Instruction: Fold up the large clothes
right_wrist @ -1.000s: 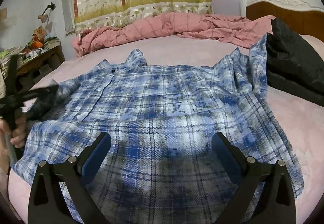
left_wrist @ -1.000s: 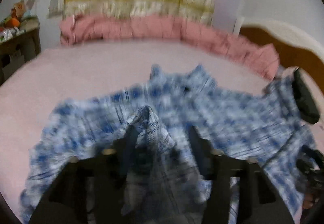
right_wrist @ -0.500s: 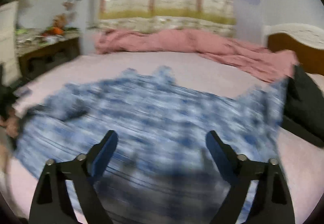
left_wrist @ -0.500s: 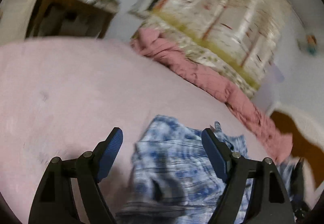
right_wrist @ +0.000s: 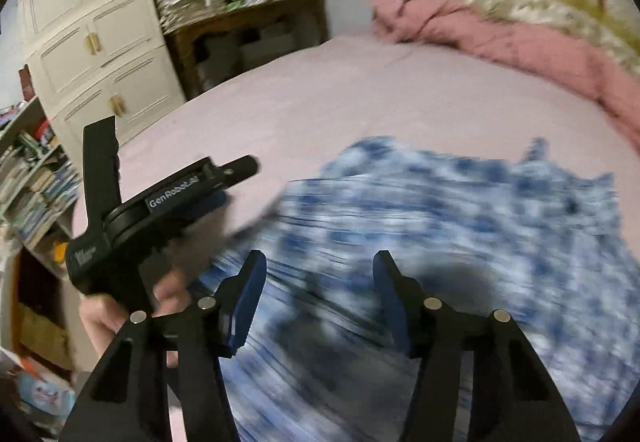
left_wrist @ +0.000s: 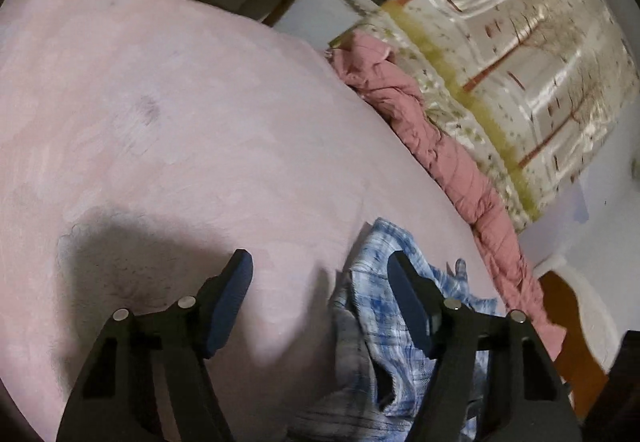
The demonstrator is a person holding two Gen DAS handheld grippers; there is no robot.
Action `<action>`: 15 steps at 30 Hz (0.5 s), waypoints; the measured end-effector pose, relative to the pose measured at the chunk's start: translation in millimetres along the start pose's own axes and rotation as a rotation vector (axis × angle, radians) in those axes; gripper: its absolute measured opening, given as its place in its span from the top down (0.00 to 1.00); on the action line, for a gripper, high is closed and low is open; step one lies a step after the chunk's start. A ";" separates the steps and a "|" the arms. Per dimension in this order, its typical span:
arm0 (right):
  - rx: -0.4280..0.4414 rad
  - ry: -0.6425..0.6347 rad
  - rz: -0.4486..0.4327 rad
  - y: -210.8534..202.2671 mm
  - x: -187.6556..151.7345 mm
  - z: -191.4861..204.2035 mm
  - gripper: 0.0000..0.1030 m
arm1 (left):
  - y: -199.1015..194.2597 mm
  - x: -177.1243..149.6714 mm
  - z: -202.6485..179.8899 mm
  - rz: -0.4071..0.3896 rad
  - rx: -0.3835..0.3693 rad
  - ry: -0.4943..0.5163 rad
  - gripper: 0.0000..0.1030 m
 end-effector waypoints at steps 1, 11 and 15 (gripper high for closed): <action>0.014 0.005 0.013 10.0 0.9 5.0 0.44 | -0.1 -0.6 -0.3 -0.001 0.003 0.003 0.36; -0.026 0.044 0.111 67.2 -7.9 1.7 0.88 | -0.5 0.1 -0.4 -0.031 0.033 0.010 0.36; -0.110 0.071 0.007 38.5 -5.4 -22.4 0.93 | -3.9 -0.1 -7.2 -0.060 0.033 0.048 0.36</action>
Point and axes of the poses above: each gripper's, at about its wrist camera, not at the fingertips, and y roughly the way its jaws point, z to its left, x to its top, the point moved 6 cm from there along y, roughly the way its jaws point, and after that the axes turned 8 degrees about x, right-handed, at the moved point
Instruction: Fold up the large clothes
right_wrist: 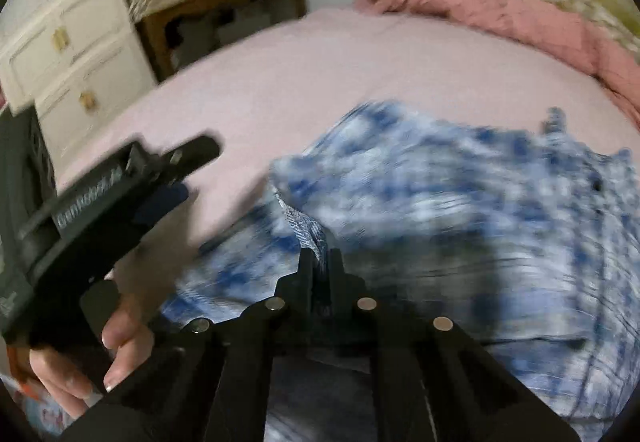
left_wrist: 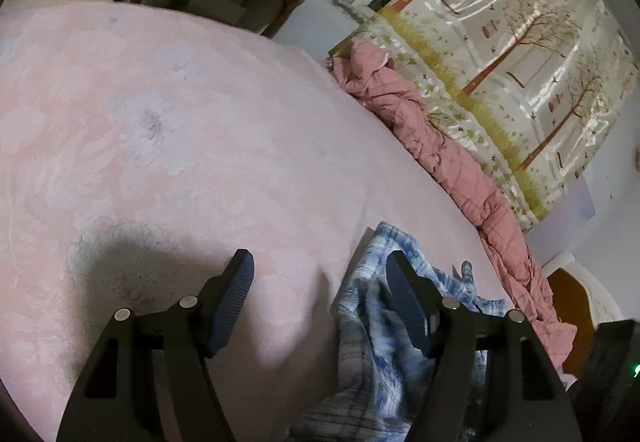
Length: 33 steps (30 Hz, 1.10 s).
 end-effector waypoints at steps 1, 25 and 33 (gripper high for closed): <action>-0.050 -0.008 -0.035 -13.2 1.6 -8.3 0.93 | -2.5 0.8 0.0 -0.023 0.031 0.011 0.36; -0.455 0.428 -0.147 -170.6 -109.4 -281.9 0.94 | 35.2 -41.6 -59.4 0.099 0.175 0.445 0.34; -0.558 0.385 -0.193 -193.4 -105.1 -287.3 0.88 | 43.3 -45.4 -63.4 0.124 0.228 0.484 0.34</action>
Point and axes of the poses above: each gripper's, at about its wrist camera, not at the fingertips, and y roughly the way its jaws point, z to its left, x to its top, the point moved 6 cm from there along y, roughly the way its jaws point, and after that the axes turned 8 degrees about x, right-handed, at the moved point
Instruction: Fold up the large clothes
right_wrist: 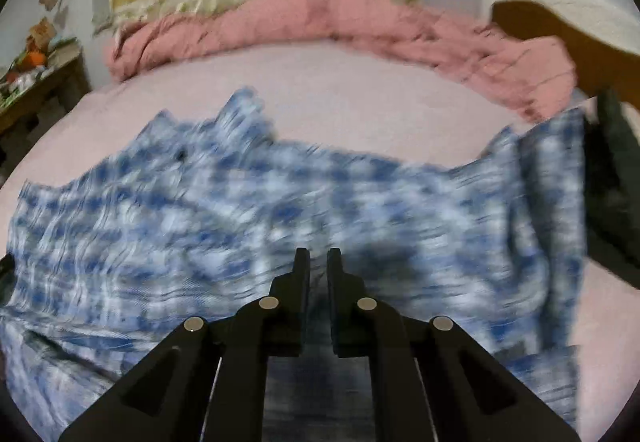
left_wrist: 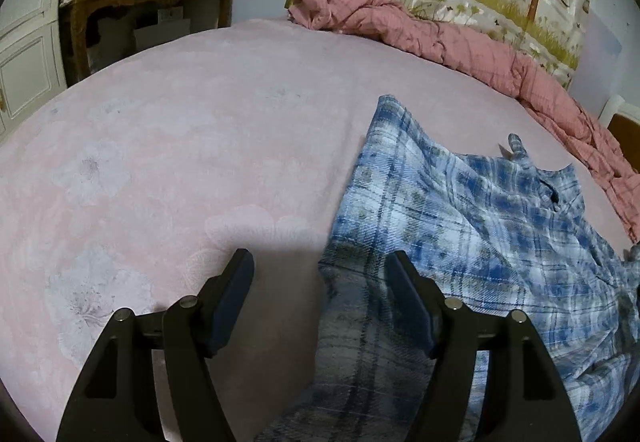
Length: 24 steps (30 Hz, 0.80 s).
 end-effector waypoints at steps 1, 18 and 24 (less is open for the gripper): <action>0.026 0.008 -0.049 -12.4 3.8 -7.1 0.85 | -4.0 0.6 0.1 -0.020 -0.008 -0.003 0.34; -0.044 0.261 -0.125 -47.8 41.1 -204.0 0.60 | -38.1 8.8 -5.6 -0.171 -0.090 0.002 0.29; -0.020 0.371 -0.034 -2.5 36.1 -236.1 0.60 | -35.3 6.9 -6.3 -0.153 -0.093 0.001 0.27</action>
Point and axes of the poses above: each gripper's, at about its wrist camera, not at the fingertips, and y roughly the way its jaws point, z to its left, x to its top, the point moved 6 cm from there along y, roughly the way its jaws point, and after that the axes turned 8 degrees about x, right-handed, at the moved point
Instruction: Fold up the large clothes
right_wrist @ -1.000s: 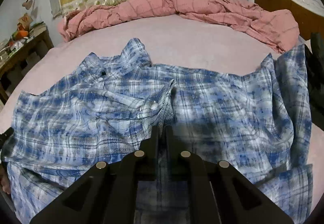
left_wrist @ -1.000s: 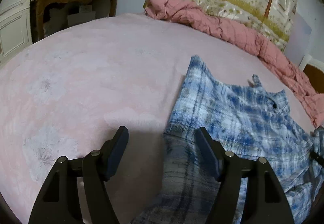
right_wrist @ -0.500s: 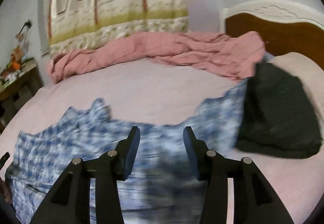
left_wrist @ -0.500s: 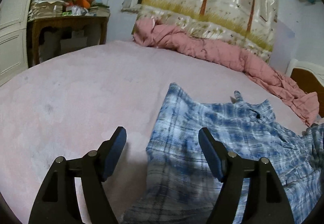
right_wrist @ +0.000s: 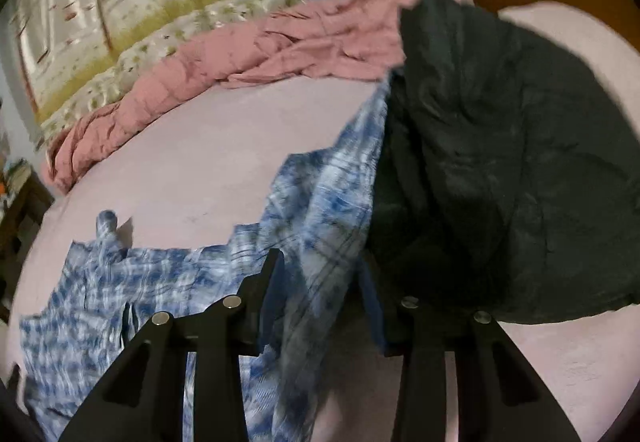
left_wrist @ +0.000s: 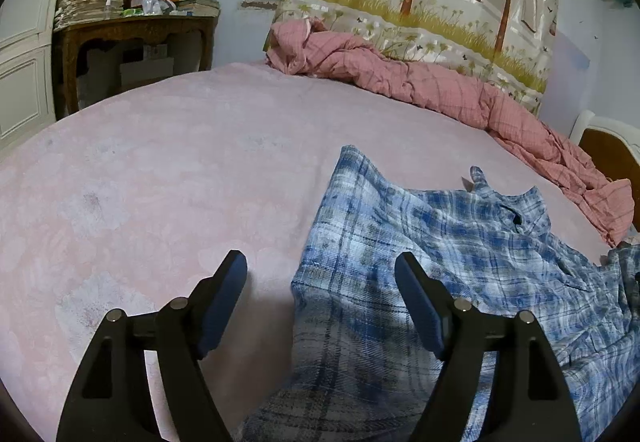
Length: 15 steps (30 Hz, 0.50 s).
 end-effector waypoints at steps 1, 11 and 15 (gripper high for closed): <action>-0.010 0.012 -0.011 2.7 1.0 -4.3 0.61 | -0.1 0.3 -0.5 0.000 0.000 0.003 0.27; -0.068 -0.039 -0.083 8.9 7.8 -10.7 0.81 | -1.8 -2.5 -15.7 -0.014 0.019 0.092 0.27; -0.037 -0.056 -0.122 -1.6 10.7 -7.5 0.98 | -0.8 -1.7 -12.0 -0.009 0.014 0.074 0.27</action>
Point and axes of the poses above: each gripper's, at about its wrist camera, not at the fingertips, and y roughly the way its jaws point, z to its left, x to its top, the point moved 6 cm from there along y, roughly the way its jaws point, and after that the axes turned 8 degrees about x, right-handed, at the moved point
